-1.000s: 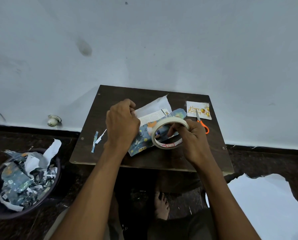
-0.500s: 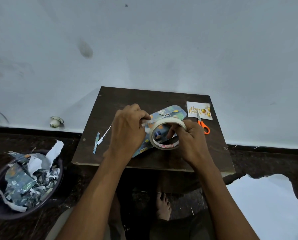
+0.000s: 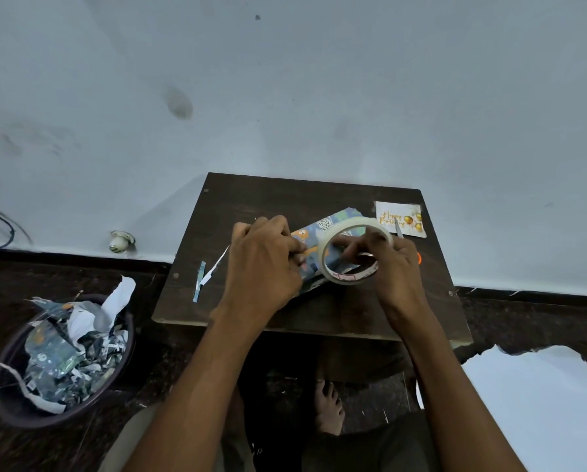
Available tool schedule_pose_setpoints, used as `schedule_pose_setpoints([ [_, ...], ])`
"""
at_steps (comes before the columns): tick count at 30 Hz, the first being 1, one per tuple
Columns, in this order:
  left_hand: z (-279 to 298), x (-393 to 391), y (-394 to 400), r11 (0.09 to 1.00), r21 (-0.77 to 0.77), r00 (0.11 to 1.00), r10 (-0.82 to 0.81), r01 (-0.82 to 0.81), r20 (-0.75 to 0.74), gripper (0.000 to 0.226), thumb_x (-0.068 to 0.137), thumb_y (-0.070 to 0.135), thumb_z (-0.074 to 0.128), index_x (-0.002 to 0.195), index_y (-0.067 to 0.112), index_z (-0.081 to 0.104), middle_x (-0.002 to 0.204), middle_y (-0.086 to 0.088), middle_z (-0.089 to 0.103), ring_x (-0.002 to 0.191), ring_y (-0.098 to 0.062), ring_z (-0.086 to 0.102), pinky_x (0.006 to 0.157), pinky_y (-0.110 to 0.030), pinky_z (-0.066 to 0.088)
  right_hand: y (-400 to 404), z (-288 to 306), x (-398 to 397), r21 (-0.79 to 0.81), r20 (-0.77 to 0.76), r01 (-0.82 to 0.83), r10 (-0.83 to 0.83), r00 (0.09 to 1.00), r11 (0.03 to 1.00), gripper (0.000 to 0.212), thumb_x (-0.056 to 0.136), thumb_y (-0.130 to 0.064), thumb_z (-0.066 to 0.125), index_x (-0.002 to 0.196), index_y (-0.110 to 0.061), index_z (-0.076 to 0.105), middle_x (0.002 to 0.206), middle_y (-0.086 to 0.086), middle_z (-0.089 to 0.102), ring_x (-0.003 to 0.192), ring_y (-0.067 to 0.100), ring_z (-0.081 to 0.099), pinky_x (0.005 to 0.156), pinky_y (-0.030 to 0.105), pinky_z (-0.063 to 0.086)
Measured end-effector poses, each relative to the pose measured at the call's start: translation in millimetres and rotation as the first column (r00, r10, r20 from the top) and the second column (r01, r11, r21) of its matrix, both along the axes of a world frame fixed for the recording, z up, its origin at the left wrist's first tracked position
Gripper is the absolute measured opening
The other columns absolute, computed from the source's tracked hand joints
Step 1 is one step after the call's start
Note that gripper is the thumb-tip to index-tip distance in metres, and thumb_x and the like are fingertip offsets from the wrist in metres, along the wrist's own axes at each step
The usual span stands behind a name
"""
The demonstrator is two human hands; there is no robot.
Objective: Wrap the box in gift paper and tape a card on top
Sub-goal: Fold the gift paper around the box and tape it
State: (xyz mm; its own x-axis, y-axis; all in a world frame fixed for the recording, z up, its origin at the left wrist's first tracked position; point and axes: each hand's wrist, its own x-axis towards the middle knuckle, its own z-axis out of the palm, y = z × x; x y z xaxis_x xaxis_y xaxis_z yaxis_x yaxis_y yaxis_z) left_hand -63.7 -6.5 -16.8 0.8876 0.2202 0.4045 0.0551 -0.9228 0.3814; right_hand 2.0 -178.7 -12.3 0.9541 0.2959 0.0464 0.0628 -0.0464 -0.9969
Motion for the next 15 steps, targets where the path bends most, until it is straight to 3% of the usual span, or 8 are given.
schedule_pose_setpoints([
  [3, -0.7, -0.1, 0.6, 0.995, -0.091, 0.998, -0.037, 0.031, -0.059, 0.017, 0.082, 0.016, 0.081, 0.099, 0.015, 0.081, 0.090, 0.002, 0.058, 0.078, -0.017, 0.056, 0.068, -0.037, 0.049, 3.1, 1.6, -0.2, -0.001, -0.038, 0.058, -0.058, 0.998, 0.998, 0.054, 0.109, -0.021, 0.041, 0.073, 0.011, 0.067, 0.094, 0.011, 0.079, 0.098, 0.022, 0.075, 0.096, 0.040, 0.055],
  [5, -2.6, -0.3, 2.6, 0.987, -0.151, 0.997, -0.065, 0.058, -0.042, 0.015, 0.084, 0.012, 0.080, 0.099, 0.010, 0.080, 0.093, 0.001, 0.059, 0.080, -0.017, 0.060, 0.066, -0.040, 0.056, 6.6, 2.1, -1.3, -0.032, -0.043, 0.090, -0.091, 0.995, 0.995, 0.054, 0.109, -0.022, 0.042, 0.074, 0.011, 0.067, 0.093, 0.011, 0.079, 0.097, 0.020, 0.075, 0.097, 0.040, 0.055],
  [7, -5.3, 0.5, 4.8, 0.981, -0.174, 0.996, -0.093, 0.092, 0.002, 0.016, 0.084, 0.005, 0.077, 0.098, 0.009, 0.080, 0.093, 0.000, 0.061, 0.080, -0.014, 0.058, 0.065, -0.033, 0.053, 9.7, 3.1, -3.0, -0.082, -0.024, 0.122, -0.125, 0.992, 0.989, 0.051, 0.108, -0.022, 0.044, 0.071, 0.004, 0.069, 0.092, 0.007, 0.079, 0.097, 0.017, 0.075, 0.097, 0.041, 0.055],
  [9, -7.0, 0.3, 9.1, 0.979, -0.165, 0.993, -0.117, 0.119, 0.026, 0.023, 0.081, -0.004, 0.075, 0.099, 0.011, 0.081, 0.092, -0.002, 0.065, 0.084, -0.013, 0.051, 0.067, -0.015, 0.041, 13.1, 2.2, -4.0, -0.137, 0.007, 0.166, -0.167, 0.986, 0.977, 0.047, 0.105, -0.020, 0.047, 0.068, -0.003, 0.070, 0.090, 0.003, 0.080, 0.095, 0.015, 0.075, 0.097, 0.045, 0.055],
  [11, -6.8, -0.6, 15.1, 0.975, -0.169, 0.990, -0.138, 0.142, 0.036, 0.030, 0.078, -0.009, 0.073, 0.097, 0.013, 0.082, 0.093, -0.001, 0.070, 0.085, -0.015, 0.053, 0.072, -0.015, 0.040, 18.0, 1.0, -5.4, -0.184, 0.038, 0.214, -0.210, 0.977, 0.959, 0.042, 0.099, -0.016, 0.050, 0.064, -0.009, 0.071, 0.087, 0.001, 0.079, 0.092, 0.012, 0.074, 0.094, 0.045, 0.056],
  [13, -4.5, -3.7, 21.3, 0.963, -0.218, 0.987, -0.152, 0.158, 0.047, 0.033, 0.077, -0.009, 0.073, 0.099, 0.014, 0.081, 0.096, 0.000, 0.074, 0.088, -0.015, 0.061, 0.077, -0.027, 0.051, 24.8, 2.3, -9.0, -0.209, 0.074, 0.269, -0.259, 0.963, 0.940, 0.036, 0.093, -0.016, 0.052, 0.063, -0.015, 0.072, 0.083, -0.001, 0.078, 0.088, 0.012, 0.074, 0.086, 0.037, 0.058],
  [15, -1.5, -7.4, 25.0, 0.948, -0.286, 0.990, -0.132, 0.143, 0.056, 0.036, 0.080, -0.007, 0.074, 0.107, 0.016, 0.080, 0.099, 0.001, 0.076, 0.092, -0.012, 0.066, 0.085, -0.027, 0.053, 30.5, 6.5, -13.1, -0.241, 0.126, 0.311, -0.288, 0.949, 0.919, 0.030, 0.091, -0.011, 0.055, 0.069, -0.013, 0.075, 0.079, 0.000, 0.076, 0.078, 0.010, 0.071, 0.070, 0.019, 0.054],
])
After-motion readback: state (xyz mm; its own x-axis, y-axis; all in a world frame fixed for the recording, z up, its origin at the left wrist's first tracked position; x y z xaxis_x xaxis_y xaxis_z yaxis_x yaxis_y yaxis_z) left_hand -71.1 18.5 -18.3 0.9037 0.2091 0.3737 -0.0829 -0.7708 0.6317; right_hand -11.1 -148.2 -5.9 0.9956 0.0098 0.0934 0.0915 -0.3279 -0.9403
